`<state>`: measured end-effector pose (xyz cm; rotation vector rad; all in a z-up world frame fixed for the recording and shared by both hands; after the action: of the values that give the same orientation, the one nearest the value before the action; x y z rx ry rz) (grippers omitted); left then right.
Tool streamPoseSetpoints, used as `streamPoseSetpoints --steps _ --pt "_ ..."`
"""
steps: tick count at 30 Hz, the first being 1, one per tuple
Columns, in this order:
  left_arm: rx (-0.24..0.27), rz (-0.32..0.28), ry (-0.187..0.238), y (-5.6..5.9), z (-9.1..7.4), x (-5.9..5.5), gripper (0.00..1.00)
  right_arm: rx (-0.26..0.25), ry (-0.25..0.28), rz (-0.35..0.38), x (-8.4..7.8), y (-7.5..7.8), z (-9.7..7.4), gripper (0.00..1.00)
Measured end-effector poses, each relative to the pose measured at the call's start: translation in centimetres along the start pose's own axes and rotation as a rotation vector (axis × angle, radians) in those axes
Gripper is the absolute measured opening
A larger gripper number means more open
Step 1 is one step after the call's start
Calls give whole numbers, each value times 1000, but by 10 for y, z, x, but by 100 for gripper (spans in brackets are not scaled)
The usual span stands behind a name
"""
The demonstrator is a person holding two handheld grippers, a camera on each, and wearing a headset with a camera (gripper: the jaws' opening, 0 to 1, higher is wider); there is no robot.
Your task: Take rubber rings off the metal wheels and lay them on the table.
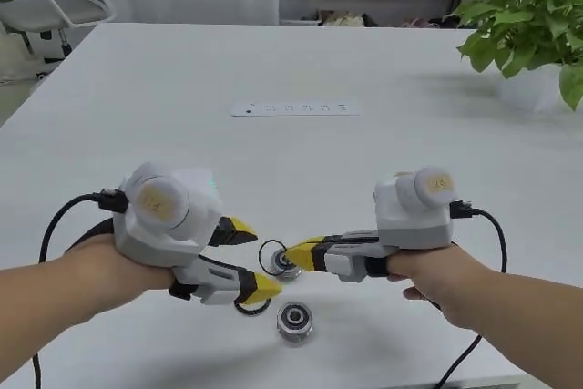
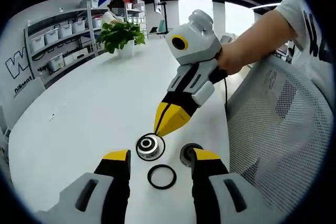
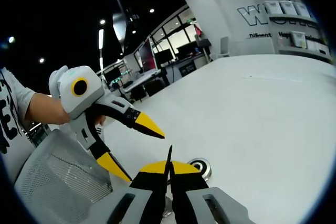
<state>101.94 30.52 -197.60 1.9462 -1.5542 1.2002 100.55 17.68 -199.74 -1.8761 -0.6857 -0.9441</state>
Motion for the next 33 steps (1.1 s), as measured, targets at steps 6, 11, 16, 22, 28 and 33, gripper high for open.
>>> streamPoseSetpoints --steps 6,11,16,22,28,33 --pt "28 -35 4 -5 -15 -9 50 22 -18 2 -2 -6 4 0" --pt "40 -37 -2 -4 -25 -18 53 42 -39 5 -5 -11 9 0" --pt "46 -46 -11 -5 -33 -24 58 62 -70 6 -9 -14 16 0" --pt "53 -40 -15 -3 -43 -29 61 78 -88 14 -11 -16 24 0" --pt "69 -60 -18 -5 -49 -34 62 86 -120 27 -17 -15 31 0" --pt "73 -67 -21 -5 -53 -37 61 86 -131 42 -20 -13 35 0"
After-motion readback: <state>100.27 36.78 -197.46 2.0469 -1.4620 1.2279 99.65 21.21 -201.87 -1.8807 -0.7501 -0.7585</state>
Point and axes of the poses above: the centre of the closed fingertips' face, and the gripper's own axes: z roughly forward along the fingers, y roughly to its right, x roughly out of its top, the point moved 7 cm from there along -z, roughly backward along the fingers, and after that the axes turned 13 degrees about x, right-handed, at the moved point
